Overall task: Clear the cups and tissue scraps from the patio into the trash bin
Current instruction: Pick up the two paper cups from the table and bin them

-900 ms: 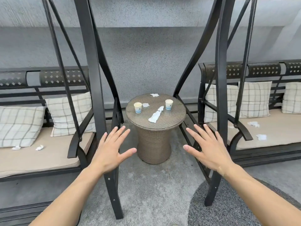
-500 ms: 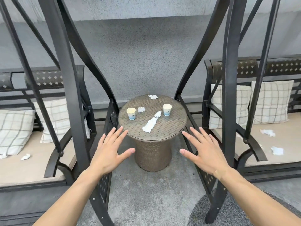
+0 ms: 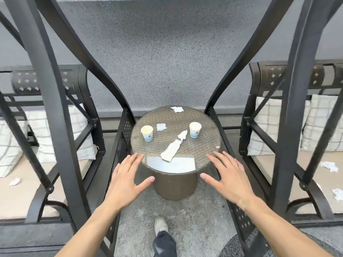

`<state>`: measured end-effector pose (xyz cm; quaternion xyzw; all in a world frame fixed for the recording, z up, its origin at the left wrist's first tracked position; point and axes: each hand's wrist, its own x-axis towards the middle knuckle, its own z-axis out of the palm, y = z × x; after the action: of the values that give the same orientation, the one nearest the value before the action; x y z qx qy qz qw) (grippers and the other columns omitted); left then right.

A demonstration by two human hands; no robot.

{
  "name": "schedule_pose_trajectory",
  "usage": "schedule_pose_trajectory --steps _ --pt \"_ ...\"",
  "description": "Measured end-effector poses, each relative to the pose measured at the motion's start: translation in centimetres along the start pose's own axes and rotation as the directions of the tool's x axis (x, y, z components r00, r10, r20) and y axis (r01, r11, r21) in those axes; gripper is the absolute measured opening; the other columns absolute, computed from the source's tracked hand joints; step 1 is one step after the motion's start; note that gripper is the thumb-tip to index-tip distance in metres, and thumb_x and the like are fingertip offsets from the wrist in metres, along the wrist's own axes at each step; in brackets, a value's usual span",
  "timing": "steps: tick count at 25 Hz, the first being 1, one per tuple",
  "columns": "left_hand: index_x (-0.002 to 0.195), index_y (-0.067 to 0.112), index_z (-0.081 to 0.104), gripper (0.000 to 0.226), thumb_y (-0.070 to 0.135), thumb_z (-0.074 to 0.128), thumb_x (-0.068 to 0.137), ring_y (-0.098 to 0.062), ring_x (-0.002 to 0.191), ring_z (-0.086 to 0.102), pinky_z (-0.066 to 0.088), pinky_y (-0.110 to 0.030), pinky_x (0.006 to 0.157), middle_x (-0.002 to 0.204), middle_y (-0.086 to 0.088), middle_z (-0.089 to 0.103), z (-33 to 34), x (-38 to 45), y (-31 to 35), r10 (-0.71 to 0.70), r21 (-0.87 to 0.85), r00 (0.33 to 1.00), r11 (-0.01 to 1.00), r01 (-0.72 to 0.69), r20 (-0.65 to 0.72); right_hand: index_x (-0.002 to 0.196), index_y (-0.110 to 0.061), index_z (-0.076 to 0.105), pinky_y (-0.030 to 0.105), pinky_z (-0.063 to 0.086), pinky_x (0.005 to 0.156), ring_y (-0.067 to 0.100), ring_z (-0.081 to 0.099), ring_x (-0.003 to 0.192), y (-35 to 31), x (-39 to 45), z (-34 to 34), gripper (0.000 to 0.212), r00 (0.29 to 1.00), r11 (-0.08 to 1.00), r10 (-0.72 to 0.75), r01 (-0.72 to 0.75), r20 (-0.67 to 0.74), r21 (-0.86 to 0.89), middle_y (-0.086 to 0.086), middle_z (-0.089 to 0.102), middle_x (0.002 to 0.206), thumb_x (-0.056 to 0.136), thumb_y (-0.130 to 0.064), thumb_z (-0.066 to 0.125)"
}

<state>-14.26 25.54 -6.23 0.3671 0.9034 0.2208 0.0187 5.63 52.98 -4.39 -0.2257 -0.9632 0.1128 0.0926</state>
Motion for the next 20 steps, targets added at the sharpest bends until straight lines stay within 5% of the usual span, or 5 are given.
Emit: schedule_pose_trajectory --steps 7,12,20 --pt "0.149 0.030 0.025 0.090 0.080 0.042 0.077 -0.015 0.144 0.021 0.022 -0.046 0.116 0.157 0.004 0.025 3.3 12.3 -5.8 -0.060 -0.094 0.998 0.994 0.062 0.028 0.140 -0.036 0.037 0.038 0.036 0.105 0.012 0.039 0.131 0.4 11.3 3.5 0.074 1.000 0.998 0.028 -0.029 -0.012 -0.053 -0.011 0.043 0.143 0.081 -0.079 0.032" --pt "0.142 0.031 0.037 0.082 0.073 0.057 0.073 -0.020 0.131 0.031 0.034 -0.046 0.107 0.144 0.005 0.039 5.7 19.6 -9.9 -0.104 -0.082 0.993 0.991 0.109 0.062 0.119 -0.033 0.053 0.019 0.043 0.071 0.004 0.056 0.093 0.3 17.1 5.9 0.050 0.996 0.996 0.086 -0.085 -0.039 0.016 -0.016 0.057 0.099 0.078 -0.062 0.059" --pt "0.137 0.030 0.040 0.079 0.061 0.069 0.070 -0.023 0.123 0.037 0.040 -0.046 0.099 0.137 0.002 0.041 9.6 27.1 -13.6 -0.205 -0.026 0.967 0.977 0.211 0.152 0.126 -0.031 0.045 0.029 0.048 0.075 0.013 0.052 0.105 2.6 26.0 11.9 0.059 0.986 0.989 0.148 -0.150 0.080 0.010 -0.008 0.054 0.115 0.078 -0.064 0.054"
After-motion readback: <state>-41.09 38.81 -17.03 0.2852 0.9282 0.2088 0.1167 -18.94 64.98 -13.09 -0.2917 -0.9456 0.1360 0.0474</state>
